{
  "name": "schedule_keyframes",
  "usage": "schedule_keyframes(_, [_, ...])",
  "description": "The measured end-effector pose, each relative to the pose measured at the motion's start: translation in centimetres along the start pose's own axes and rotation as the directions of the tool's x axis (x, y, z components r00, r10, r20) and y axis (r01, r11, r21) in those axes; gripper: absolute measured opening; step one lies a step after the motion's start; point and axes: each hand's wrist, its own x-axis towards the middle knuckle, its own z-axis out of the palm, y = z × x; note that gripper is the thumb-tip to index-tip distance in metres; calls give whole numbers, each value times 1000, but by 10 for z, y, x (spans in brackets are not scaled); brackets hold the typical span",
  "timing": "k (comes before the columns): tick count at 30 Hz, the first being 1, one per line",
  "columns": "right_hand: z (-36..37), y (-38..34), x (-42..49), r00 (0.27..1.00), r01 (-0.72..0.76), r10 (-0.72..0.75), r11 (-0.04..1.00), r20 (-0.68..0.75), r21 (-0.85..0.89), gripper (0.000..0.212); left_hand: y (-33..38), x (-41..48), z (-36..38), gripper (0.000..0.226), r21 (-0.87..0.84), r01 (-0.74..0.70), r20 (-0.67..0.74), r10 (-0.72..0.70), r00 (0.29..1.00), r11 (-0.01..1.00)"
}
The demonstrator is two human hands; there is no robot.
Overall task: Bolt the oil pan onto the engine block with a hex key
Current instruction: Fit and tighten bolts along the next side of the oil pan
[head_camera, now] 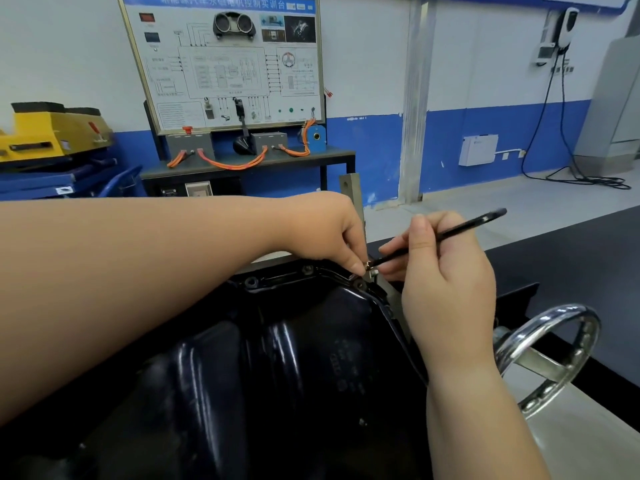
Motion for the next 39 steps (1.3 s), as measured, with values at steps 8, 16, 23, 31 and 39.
schedule_keyframes(8, [0, -1, 0, 1000, -17, 17, 1000, -12, 16, 20, 2, 0, 2, 14, -12, 24, 12, -24, 1000, 1000])
schedule_keyframes(16, [0, -3, 0, 1000, 10, -10, 1000, -14, 14, 20, 4, 0, 3, 14, -34, 4, -20, -4, 1000, 999])
schedule_keyframes(23, [0, -2, -1, 1000, 15, -15, 1000, -17, -17, 21, 4, 0, 4, 14, -20, -17, -11, 16, 1000, 1000])
schedule_keyframes(31, [-1, -3, -4, 999, -9, 7, 998, -35, -54, 24, 5, 0, 4, 15, -14, -55, 2, 55, 998, 998])
schedule_keyframes(39, [-1, -2, -4, 998, -44, 43, 999, -41, -19, 26, 4, 1, 4, 15, -24, -47, 14, 47, 999, 999])
